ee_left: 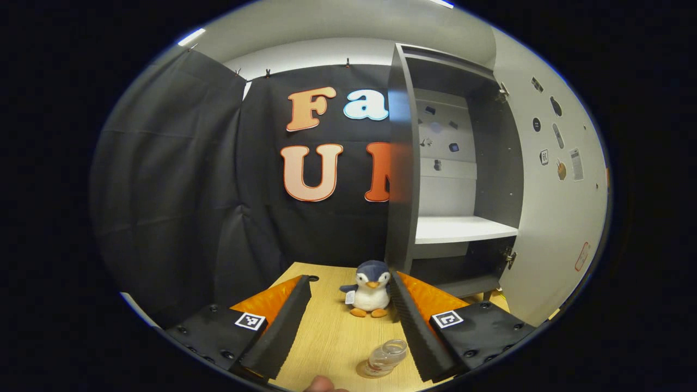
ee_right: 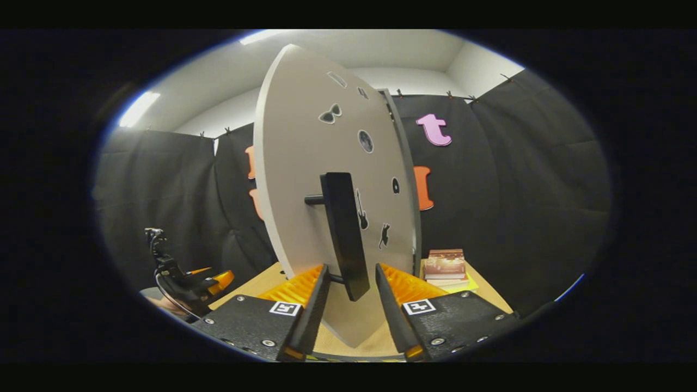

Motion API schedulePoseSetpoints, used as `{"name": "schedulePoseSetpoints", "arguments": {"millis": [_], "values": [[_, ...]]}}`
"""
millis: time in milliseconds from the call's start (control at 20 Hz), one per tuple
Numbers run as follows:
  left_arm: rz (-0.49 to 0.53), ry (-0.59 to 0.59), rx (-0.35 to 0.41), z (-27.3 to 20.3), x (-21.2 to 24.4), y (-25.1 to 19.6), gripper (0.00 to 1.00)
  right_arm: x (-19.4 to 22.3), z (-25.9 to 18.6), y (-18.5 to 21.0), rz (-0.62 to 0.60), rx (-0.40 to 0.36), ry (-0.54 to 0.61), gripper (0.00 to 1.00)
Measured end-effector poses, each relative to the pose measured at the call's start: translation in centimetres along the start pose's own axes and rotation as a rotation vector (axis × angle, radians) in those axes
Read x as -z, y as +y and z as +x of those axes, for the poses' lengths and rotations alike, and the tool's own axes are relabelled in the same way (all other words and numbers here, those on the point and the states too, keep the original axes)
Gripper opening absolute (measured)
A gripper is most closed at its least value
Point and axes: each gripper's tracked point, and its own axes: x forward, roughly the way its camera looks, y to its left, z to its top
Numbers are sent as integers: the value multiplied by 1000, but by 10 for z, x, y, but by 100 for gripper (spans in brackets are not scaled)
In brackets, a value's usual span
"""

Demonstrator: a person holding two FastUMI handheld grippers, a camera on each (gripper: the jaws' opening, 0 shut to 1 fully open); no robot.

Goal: Open the cabinet door with the right hand, grasp the bottle in the cabinet with the left hand and place it on the coaster, then close the cabinet door with the right hand.

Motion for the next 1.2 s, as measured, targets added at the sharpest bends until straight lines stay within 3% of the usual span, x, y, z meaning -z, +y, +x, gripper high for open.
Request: {"name": "schedulePoseSetpoints", "arguments": {"millis": [50, 700, 850, 1200], "values": [[-1, 0, -5, 2, 0, 4, 95, 0, 5, 4, 3, -14, 1, 57], [-17, -22, -87, 33, -6, 66, 96, 14, 97, 56, -27, -147, -15, 82], [-13, -14, -85, 46, -5, 75, 96, 13, 114, 60, -19, -154, -26, 93], [-19, -28, -46, 72, -9, 77, 95, 9, 131, 72, -21, -155, -50, 94]]}}
